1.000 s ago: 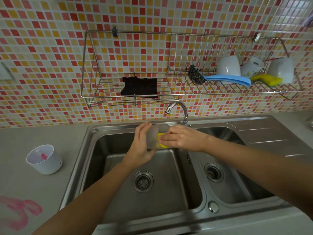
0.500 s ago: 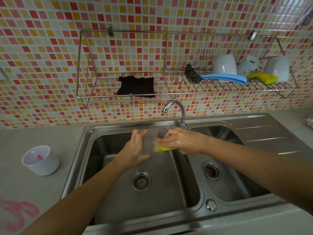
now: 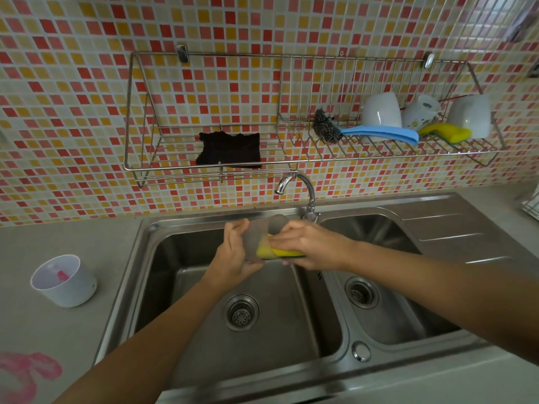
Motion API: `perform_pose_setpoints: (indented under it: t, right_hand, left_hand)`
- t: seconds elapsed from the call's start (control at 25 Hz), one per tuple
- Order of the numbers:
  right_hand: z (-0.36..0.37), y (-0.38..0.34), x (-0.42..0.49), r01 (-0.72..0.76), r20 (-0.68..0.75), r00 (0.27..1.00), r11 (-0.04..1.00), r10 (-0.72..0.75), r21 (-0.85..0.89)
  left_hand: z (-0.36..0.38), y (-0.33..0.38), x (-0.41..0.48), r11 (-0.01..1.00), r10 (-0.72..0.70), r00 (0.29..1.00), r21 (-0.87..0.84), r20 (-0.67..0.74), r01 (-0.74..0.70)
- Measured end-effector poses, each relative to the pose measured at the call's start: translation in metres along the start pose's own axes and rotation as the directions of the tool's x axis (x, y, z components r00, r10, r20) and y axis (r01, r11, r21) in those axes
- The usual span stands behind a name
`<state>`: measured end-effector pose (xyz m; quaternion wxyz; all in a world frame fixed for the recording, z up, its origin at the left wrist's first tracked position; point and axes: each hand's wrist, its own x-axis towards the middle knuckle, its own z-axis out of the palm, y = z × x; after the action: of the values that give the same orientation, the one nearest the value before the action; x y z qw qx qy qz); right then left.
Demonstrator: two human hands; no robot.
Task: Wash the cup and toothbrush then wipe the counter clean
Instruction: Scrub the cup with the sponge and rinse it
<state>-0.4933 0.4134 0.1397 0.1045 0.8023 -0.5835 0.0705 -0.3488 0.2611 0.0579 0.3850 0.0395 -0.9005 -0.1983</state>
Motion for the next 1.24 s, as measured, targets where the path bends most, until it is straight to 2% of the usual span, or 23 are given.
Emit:
perform_pose_setpoints:
  t: [0.04,0.08,0.16,0.2,0.28,0.32,0.36,0.44,0.52,0.56,0.6,0.68,0.8,0.84,0.88,0.92,1.0,1.08,1.16,1.2,1.24]
  right_hand:
    - [0.001,-0.003,0.001,-0.020,0.015,1.000,0.999,0.020,0.050]
    - [0.001,-0.005,0.001,0.015,0.023,1.000,1.000,-0.016,0.028]
    - [-0.004,0.000,-0.002,0.141,0.038,0.990,0.973,-0.137,-0.180]
    - [-0.007,0.005,-0.003,0.203,0.077,0.979,0.937,-0.189,-0.285]
    - [-0.010,0.011,-0.007,0.315,0.147,0.949,0.858,-0.279,-0.406]
    - [-0.007,0.009,-0.006,0.307,0.157,0.951,0.854,-0.265,-0.420]
    - [-0.004,0.005,-0.005,0.249,0.148,0.967,0.880,-0.206,-0.403]
    - [-0.001,-0.007,0.005,0.039,0.171,0.985,0.980,-0.005,-0.197]
    - [0.000,-0.016,0.010,-0.134,0.318,0.939,0.991,0.134,-0.020]
    - [-0.002,-0.017,0.012,-0.106,0.332,0.936,0.993,0.118,-0.054]
    - [-0.004,-0.017,0.012,-0.093,0.286,0.951,0.991,0.118,-0.099]
    - [0.000,-0.016,0.009,-0.184,0.243,0.947,0.975,0.209,-0.122]
    - [-0.002,-0.024,0.020,-0.357,0.291,0.902,0.930,0.319,0.085]
    - [-0.003,-0.026,0.022,-0.364,0.298,0.902,0.921,0.312,0.138]
    - [-0.003,-0.023,0.022,-0.284,0.271,0.927,0.957,0.258,0.061]
    - [-0.001,-0.018,0.018,-0.136,0.180,0.972,0.987,0.150,-0.087]
    - [0.002,-0.005,0.006,0.121,0.090,0.992,0.893,-0.090,-0.433]
    - [0.006,-0.001,-0.001,0.198,0.064,0.979,0.848,-0.192,-0.492]
    - [0.009,-0.011,0.000,0.095,0.061,0.995,0.933,-0.079,-0.348]
    - [0.008,-0.020,0.005,-0.030,0.104,0.993,0.982,0.050,-0.185]
    - [0.004,-0.026,0.011,-0.207,0.182,0.963,0.978,0.200,0.016]
  left_hand:
    - [0.000,-0.002,0.000,1.000,0.017,1.000,-0.002,-0.017,-0.017]
    - [0.001,-0.003,0.000,1.000,0.010,0.999,-0.013,-0.031,-0.010]
    - [-0.001,0.000,0.003,0.990,-0.079,0.997,-0.116,-0.007,0.078]
    - [-0.004,0.003,0.007,0.975,-0.121,0.991,-0.182,0.058,0.130]
    - [-0.013,0.003,0.015,0.951,-0.123,0.946,-0.236,0.299,0.198]
    - [-0.016,0.002,0.017,0.952,-0.124,0.910,-0.211,0.395,0.221]
    - [-0.017,0.002,0.017,0.957,-0.133,0.893,-0.180,0.430,0.229]
    - [-0.016,0.003,0.015,0.970,-0.152,0.920,-0.125,0.360,0.209]
    - [-0.010,0.006,0.010,0.982,-0.148,0.958,-0.079,0.247,0.172]
    - [-0.007,0.007,0.007,0.984,-0.150,0.970,-0.064,0.193,0.165]
    - [-0.005,0.007,0.007,0.987,-0.147,0.980,-0.052,0.131,0.155]
    - [-0.005,0.009,0.011,0.992,-0.116,0.992,-0.034,0.039,0.118]
    - [-0.005,0.015,0.015,0.999,-0.037,0.999,0.031,-0.005,0.037]
    - [-0.005,0.016,0.016,0.999,-0.030,1.000,0.029,-0.010,0.030]
    - [-0.006,0.017,0.016,0.999,-0.041,0.999,0.001,-0.019,0.041]
    - [-0.007,0.015,0.016,0.997,-0.056,0.998,-0.045,-0.019,0.055]
    - [-0.012,0.010,0.018,0.991,-0.041,0.997,-0.126,0.068,0.049]
    - [-0.018,0.005,0.019,0.983,-0.060,0.967,-0.155,0.247,0.100]
    - [-0.018,0.006,0.016,0.982,-0.085,0.945,-0.134,0.316,0.133]
    - [-0.014,0.007,0.014,0.986,-0.093,0.952,-0.108,0.291,0.129]
    - [-0.009,0.006,0.011,0.990,-0.096,0.961,-0.079,0.259,0.120]
